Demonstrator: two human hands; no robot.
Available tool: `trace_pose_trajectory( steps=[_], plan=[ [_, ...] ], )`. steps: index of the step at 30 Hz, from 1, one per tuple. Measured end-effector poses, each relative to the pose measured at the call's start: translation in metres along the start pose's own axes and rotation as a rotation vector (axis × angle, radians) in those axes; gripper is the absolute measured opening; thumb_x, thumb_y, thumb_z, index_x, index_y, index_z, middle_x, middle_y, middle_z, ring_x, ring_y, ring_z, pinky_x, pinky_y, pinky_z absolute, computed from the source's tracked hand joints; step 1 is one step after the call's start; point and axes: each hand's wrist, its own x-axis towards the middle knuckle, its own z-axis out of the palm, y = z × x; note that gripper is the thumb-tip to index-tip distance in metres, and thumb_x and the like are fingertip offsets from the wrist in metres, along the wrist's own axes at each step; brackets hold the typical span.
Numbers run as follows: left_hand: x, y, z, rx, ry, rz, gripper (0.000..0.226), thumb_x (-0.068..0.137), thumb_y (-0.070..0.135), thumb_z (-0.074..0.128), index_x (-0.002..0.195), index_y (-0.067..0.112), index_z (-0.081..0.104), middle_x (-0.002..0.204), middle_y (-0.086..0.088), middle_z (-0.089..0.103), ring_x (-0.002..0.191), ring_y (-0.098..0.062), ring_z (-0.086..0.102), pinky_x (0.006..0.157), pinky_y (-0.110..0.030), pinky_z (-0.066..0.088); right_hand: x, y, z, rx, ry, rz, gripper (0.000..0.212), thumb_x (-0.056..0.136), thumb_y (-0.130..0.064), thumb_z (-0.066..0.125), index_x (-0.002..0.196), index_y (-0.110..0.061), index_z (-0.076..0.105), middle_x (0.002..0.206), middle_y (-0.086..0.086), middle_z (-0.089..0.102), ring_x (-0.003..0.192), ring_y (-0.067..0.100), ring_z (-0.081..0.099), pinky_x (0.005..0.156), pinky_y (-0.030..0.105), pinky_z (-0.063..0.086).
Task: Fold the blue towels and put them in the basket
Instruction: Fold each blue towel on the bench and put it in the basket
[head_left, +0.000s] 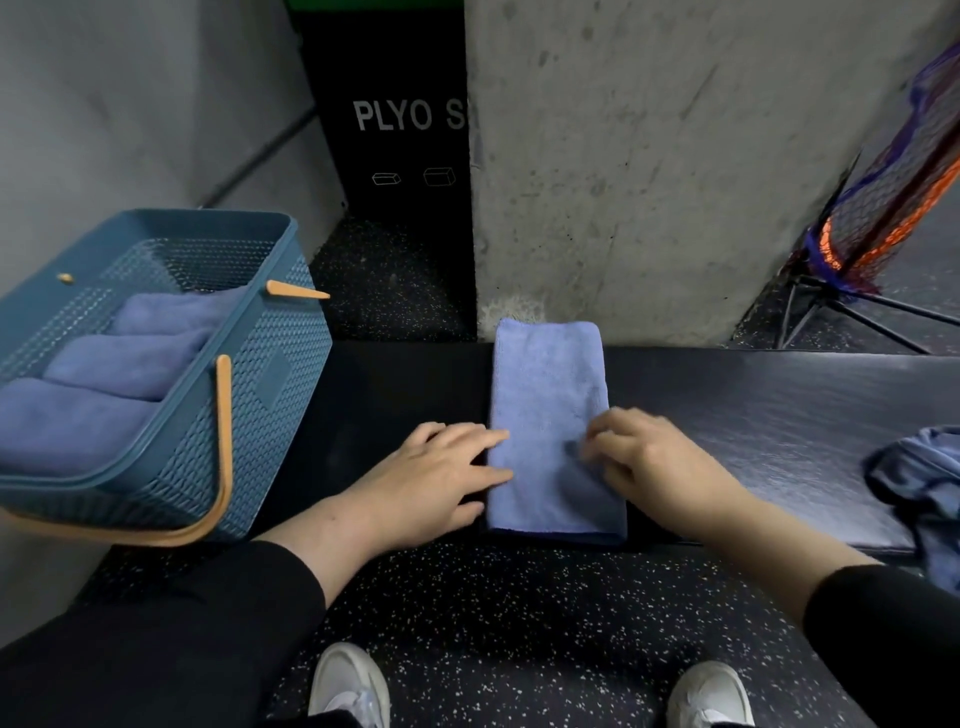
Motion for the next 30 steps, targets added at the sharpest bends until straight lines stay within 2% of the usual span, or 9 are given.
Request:
trace_pose_trajectory(
  steps=[3,5,8,11,15,18,22,26,30],
  plan=[
    [-0.008,0.003,0.002,-0.017,-0.057,0.003,0.056,0.099,0.045,0.048,0.153,0.039,0.033,0.164,0.01,0.016,0.152,-0.009,0.004,0.125,-0.039,0.001,-0.022,0.003,0.004,0.039,-0.128,-0.111,0.041,0.079,-0.014,0.057,0.114,-0.031,0.068,0.134,-0.009,0.058,0.123,0.015,0.056,0.097,0.034,0.046],
    [-0.011,0.004,0.001,-0.03,-0.075,0.033,0.06,0.097,0.051,0.048,0.153,0.04,0.031,0.164,0.012,0.014,0.152,-0.007,-0.001,0.123,-0.035,-0.005,-0.033,0.008,0.004,0.069,-0.213,-0.097,0.051,0.081,-0.02,0.054,0.13,-0.035,0.061,0.152,-0.012,0.044,0.145,0.007,0.033,0.112,0.037,0.033],
    [-0.013,0.008,0.003,0.011,-0.082,0.064,0.066,0.093,0.066,0.045,0.152,0.041,0.032,0.164,0.011,0.015,0.153,-0.008,-0.006,0.124,-0.044,-0.004,-0.041,0.012,-0.002,0.058,-0.342,-0.082,0.057,0.088,-0.042,0.058,0.143,-0.04,0.047,0.162,-0.019,0.018,0.151,0.0,0.003,0.121,0.035,0.011],
    [-0.014,0.015,0.005,-0.001,-0.073,0.045,0.078,0.088,0.078,0.042,0.153,0.036,0.034,0.163,0.009,0.02,0.153,-0.007,-0.002,0.125,-0.046,-0.003,-0.043,0.007,-0.001,0.022,-0.299,-0.085,0.052,0.088,-0.057,0.048,0.138,-0.042,0.052,0.161,-0.017,0.025,0.151,0.002,0.012,0.12,0.037,0.017],
    [-0.013,0.025,0.004,-0.043,0.007,0.024,0.079,0.087,0.08,0.04,0.15,0.033,0.038,0.153,0.013,0.033,0.148,-0.004,0.017,0.125,-0.039,0.0,-0.038,-0.006,0.001,0.136,-0.104,0.027,0.029,0.1,-0.037,0.051,0.126,-0.033,0.063,0.142,-0.022,0.05,0.135,-0.008,0.038,0.116,0.033,0.031],
    [-0.009,0.031,0.002,-0.154,0.064,-0.037,0.078,0.085,0.08,0.043,0.147,0.032,0.042,0.143,0.019,0.039,0.14,0.002,0.026,0.123,-0.032,0.004,-0.031,-0.014,-0.013,0.282,-0.089,0.197,0.02,0.101,-0.038,0.048,0.103,-0.025,0.063,0.103,-0.012,0.071,0.095,0.003,0.061,0.095,0.015,0.038],
    [0.0,0.029,0.005,-0.317,0.155,-0.122,0.04,0.093,0.051,0.054,0.117,0.022,0.067,0.128,0.012,0.06,0.129,-0.003,0.044,0.117,-0.034,0.023,-0.031,-0.02,-0.029,0.376,-0.1,0.315,0.024,0.101,-0.04,0.048,0.085,-0.022,0.051,0.073,-0.003,0.06,0.072,0.009,0.053,0.063,0.022,0.04],
    [-0.001,0.03,-0.008,-0.648,0.166,-0.289,0.028,0.091,0.05,0.056,0.089,0.024,0.065,0.084,0.006,0.067,0.085,-0.004,0.058,0.081,-0.036,0.05,-0.032,-0.026,-0.039,0.509,-0.105,0.361,0.023,0.101,-0.039,0.05,0.087,-0.022,0.054,0.064,-0.008,0.055,0.057,0.003,0.043,0.056,0.022,0.036],
    [0.0,0.029,-0.018,-1.04,0.166,-0.316,0.023,0.088,0.037,0.067,0.106,0.025,0.074,0.104,0.008,0.076,0.103,-0.011,0.07,0.092,-0.032,0.053,-0.028,-0.036,-0.053,0.729,-0.038,0.396,0.023,0.101,-0.029,0.054,0.079,-0.022,0.058,0.057,-0.019,0.057,0.053,-0.004,0.048,0.053,0.013,0.036]
  ],
)
